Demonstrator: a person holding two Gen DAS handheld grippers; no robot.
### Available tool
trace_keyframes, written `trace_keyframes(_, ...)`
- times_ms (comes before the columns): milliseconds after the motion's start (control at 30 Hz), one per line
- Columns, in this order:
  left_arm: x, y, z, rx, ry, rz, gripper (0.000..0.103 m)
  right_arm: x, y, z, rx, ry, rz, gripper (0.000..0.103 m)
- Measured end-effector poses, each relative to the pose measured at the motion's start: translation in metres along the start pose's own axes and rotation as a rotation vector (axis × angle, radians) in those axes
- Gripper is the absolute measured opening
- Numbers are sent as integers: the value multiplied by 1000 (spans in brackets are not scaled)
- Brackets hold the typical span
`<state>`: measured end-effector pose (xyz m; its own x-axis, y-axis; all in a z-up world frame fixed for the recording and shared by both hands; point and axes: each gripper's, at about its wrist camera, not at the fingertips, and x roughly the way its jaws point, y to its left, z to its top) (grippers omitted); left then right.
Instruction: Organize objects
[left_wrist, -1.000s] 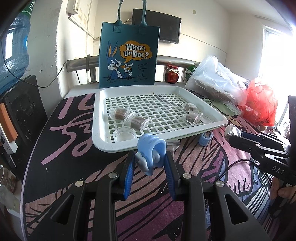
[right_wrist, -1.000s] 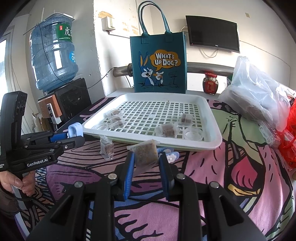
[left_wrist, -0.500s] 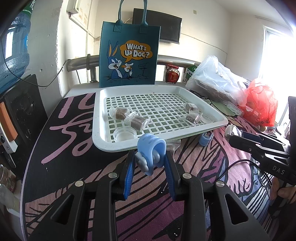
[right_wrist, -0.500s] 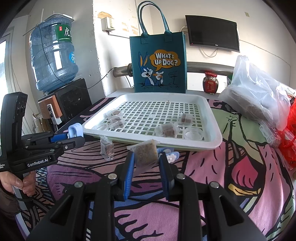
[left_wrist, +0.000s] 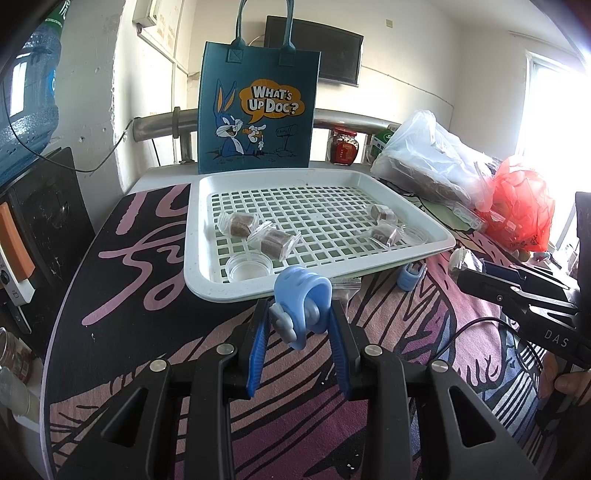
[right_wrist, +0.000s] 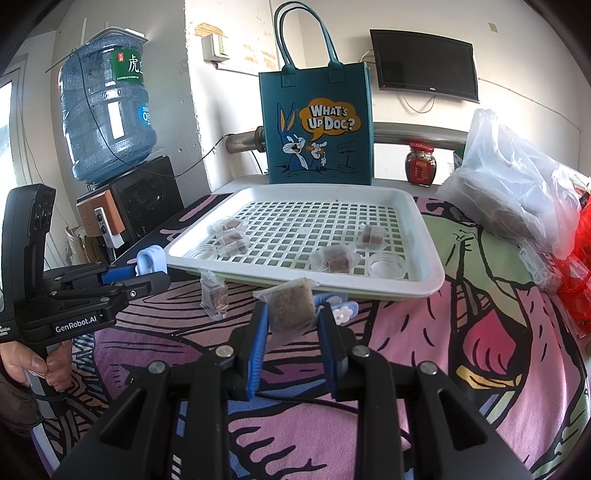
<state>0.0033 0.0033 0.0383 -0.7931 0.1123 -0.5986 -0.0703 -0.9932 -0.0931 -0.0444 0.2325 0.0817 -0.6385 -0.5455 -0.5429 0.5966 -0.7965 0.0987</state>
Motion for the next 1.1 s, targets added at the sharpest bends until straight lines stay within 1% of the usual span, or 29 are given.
trace_keyframes(1100,3,1,-1,-2,5,-2,30,0,0,0,2,1,4,26)
